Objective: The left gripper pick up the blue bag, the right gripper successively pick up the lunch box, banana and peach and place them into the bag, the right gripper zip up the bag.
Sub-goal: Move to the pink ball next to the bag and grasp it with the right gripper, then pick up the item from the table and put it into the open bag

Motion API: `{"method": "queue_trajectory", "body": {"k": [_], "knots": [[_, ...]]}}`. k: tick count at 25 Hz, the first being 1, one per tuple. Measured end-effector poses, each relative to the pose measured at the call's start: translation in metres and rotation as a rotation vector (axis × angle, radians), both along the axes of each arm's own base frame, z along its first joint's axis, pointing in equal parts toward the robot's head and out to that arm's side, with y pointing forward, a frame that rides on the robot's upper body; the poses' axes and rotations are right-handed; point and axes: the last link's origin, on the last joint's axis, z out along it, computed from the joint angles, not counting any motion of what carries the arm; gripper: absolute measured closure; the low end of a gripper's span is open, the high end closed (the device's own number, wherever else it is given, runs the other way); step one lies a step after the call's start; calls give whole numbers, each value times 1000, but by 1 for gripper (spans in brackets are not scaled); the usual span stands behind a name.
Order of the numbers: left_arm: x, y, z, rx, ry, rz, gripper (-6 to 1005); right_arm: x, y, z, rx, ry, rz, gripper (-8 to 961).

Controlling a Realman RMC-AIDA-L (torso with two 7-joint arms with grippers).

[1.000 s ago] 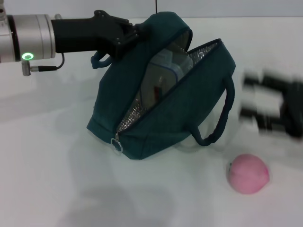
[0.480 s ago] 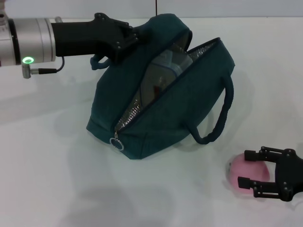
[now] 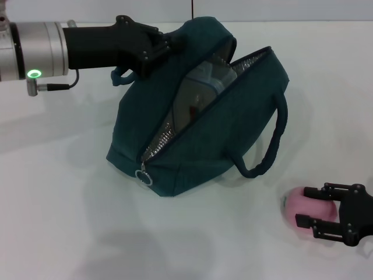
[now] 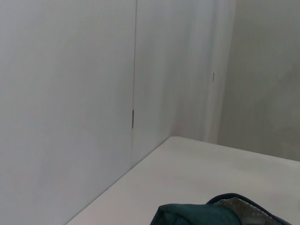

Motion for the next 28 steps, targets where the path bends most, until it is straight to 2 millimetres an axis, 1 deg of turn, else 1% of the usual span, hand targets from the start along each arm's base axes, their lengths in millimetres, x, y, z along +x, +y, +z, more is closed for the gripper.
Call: {"method": "queue_trajectory", "body": {"k": [5, 9, 13, 16, 17, 20, 23, 26, 28], "knots": [[1, 0, 0, 0, 0, -3, 957, 1, 1, 2, 4, 0, -13, 343], [1, 1, 0, 0, 0, -3, 957, 4, 2, 8, 27, 12, -34, 473], [1, 0, 0, -1, 0, -3, 957, 6, 4, 22, 72, 75, -78, 613], [1, 0, 0, -2, 0, -4, 957, 2, 2, 34, 102, 139, -67, 726], [1, 0, 0, -2, 0, -4, 957, 0, 0, 37, 108, 160, -54, 731], [1, -1, 0, -4, -3, -4, 957, -11, -4, 51, 147, 256, 18, 744], [1, -1, 0, -4, -5, -3, 957, -28, -5, 69, 212, 410, 100, 758], [1, -1, 0, -5, -4, -5, 957, -49, 1, 83, 254, 547, 193, 771], [2, -1, -1, -8, -4, -8, 957, -66, 10, 89, 259, 620, 256, 788]]}}
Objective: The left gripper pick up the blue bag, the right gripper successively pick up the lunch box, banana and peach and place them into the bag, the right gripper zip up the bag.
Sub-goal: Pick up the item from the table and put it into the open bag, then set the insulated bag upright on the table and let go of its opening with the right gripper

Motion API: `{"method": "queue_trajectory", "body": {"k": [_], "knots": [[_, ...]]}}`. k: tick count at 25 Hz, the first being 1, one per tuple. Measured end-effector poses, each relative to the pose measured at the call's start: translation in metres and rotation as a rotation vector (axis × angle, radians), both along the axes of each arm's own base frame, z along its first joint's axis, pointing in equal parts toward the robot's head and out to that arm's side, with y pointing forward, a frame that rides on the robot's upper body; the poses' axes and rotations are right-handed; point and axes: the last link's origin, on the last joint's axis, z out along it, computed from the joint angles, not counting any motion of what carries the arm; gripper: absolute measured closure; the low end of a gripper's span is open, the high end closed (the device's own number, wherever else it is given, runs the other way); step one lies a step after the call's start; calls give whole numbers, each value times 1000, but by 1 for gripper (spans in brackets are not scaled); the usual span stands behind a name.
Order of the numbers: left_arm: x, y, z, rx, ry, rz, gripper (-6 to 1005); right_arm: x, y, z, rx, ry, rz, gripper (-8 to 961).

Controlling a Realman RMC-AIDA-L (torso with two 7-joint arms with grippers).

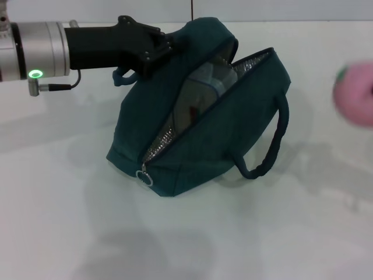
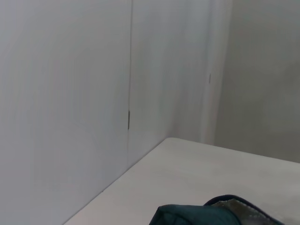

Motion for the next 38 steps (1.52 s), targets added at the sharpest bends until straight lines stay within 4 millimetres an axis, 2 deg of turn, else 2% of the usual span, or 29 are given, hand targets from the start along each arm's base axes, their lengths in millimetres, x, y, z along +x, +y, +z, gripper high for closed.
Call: {"method": "queue_trajectory", "body": {"k": [4, 9, 13, 20, 25, 30, 35, 37, 38], "knots": [[5, 1, 0, 0, -4, -15, 957, -39, 34, -6, -77, 59, 81, 830], [10, 2, 2, 7, -6, -23, 957, -88, 79, -42, -227, -69, 106, 857], [12, 3, 2, 5, -9, -28, 957, -102, 94, -62, -271, -170, 76, 859], [12, 2, 3, 11, -9, -28, 957, -101, 102, -85, -290, -283, 18, 788], [11, 2, 4, 16, -7, -30, 957, -103, 99, -90, -322, -312, 31, 758], [11, 2, 6, 20, -5, -32, 957, -99, 93, -81, -298, -294, 35, 698], [10, 2, 5, 19, -1, -31, 956, -80, 75, -58, -202, -262, 21, 638], [10, 2, 5, 20, -1, -30, 956, -72, 67, -52, -185, -250, 13, 405], [10, 2, 5, 19, -1, -29, 956, -68, 62, -48, -183, -246, 11, 390]]}}
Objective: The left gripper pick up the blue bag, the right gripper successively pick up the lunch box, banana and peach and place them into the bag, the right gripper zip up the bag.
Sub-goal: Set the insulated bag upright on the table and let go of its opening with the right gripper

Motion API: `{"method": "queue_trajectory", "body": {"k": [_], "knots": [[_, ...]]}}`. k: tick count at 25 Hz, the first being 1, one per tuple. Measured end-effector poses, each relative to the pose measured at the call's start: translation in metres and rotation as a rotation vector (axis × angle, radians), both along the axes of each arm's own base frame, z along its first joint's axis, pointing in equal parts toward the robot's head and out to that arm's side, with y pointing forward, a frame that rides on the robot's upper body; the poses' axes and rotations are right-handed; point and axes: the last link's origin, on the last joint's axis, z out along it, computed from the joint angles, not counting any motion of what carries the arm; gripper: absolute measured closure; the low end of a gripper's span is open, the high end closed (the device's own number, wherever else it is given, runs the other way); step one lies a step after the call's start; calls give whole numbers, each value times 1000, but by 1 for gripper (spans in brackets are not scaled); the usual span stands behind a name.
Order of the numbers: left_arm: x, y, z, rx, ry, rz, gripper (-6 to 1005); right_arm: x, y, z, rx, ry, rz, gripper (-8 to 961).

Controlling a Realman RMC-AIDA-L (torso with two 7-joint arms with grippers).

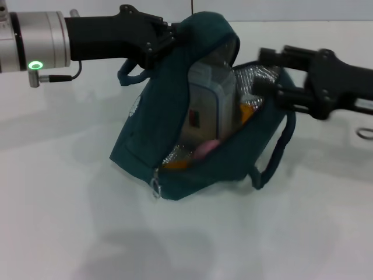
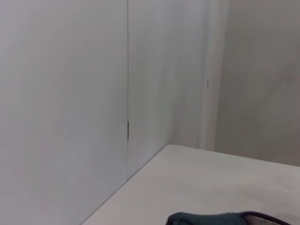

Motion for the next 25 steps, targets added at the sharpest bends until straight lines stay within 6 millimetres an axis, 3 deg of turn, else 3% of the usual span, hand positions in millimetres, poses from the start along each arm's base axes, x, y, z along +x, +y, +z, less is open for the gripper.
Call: {"method": "queue_trajectory", "body": {"k": [5, 11, 15, 25], "knots": [[-1, 0, -1, -3, 1, 2, 956, 24, -33, 9, -108, -40, 60, 332], [-1, -1, -2, -6, 1, 6, 956, 52, -57, -13, -239, -189, 14, 340], [-1, -1, -3, -7, 2, 7, 956, 62, -52, -27, -245, -265, -67, 352], [0, -1, -4, -9, -1, 4, 956, 55, -29, -44, -216, -321, -97, 412]]}}
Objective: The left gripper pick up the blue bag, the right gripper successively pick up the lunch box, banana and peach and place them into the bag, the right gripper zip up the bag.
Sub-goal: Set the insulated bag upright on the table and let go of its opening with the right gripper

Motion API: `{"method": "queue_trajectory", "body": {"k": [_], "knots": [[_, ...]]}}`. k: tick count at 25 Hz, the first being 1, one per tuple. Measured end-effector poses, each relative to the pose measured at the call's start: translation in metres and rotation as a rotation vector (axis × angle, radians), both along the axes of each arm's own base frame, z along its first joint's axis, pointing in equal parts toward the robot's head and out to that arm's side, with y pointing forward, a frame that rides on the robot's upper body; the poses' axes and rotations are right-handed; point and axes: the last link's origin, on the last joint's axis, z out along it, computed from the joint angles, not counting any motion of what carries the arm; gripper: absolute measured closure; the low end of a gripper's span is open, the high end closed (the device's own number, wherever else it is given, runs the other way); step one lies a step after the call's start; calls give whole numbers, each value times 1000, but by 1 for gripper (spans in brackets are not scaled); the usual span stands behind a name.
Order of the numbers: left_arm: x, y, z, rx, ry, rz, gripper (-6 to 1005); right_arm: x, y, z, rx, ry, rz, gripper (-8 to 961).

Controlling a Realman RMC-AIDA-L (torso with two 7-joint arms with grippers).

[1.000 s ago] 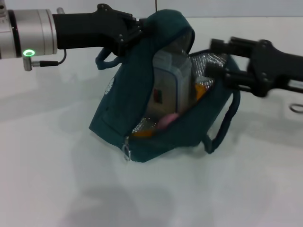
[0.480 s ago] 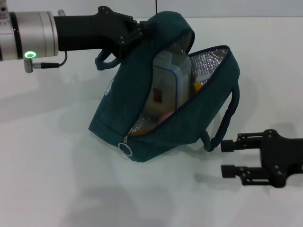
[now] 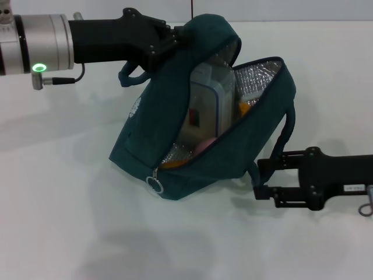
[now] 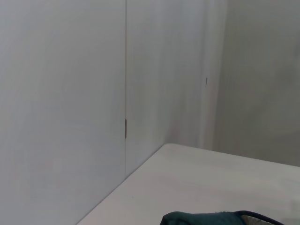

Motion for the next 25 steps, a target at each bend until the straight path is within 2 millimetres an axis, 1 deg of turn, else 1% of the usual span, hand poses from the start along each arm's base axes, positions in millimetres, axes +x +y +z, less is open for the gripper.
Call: {"method": "queue_trajectory", "body": {"k": [1, 3, 7, 9, 11, 14, 17, 19, 21, 25], "knots": [[0, 0, 0, 2, -1, 1, 956, -1, 2, -3, -13, -8, 0, 422], [0, 0, 0, 3, -2, 2, 956, -10, 5, -15, -79, -23, 22, 444], [0, 1, 0, 4, -2, 0, 956, -20, 10, -30, -163, -51, 44, 487], [1, 1, 0, 3, -3, 0, 956, -22, 11, -32, -175, -59, 47, 508], [0, 0, 0, 4, -4, 1, 956, -21, 12, -31, -170, -59, 44, 570], [-3, -1, 0, 6, -2, 2, 956, -12, 13, -20, -115, -23, 1, 664], [-6, -3, 0, 13, 1, -1, 956, 1, 13, 2, -5, 57, -56, 734], [-8, -4, 0, 20, -1, -8, 956, 7, 9, 18, 83, 141, -59, 772], [-9, -5, -2, 22, -13, -14, 956, 9, 4, 31, 176, 238, -29, 811], [-13, -8, -6, 24, -43, -22, 956, 7, -2, 43, 283, 350, 18, 889]]}}
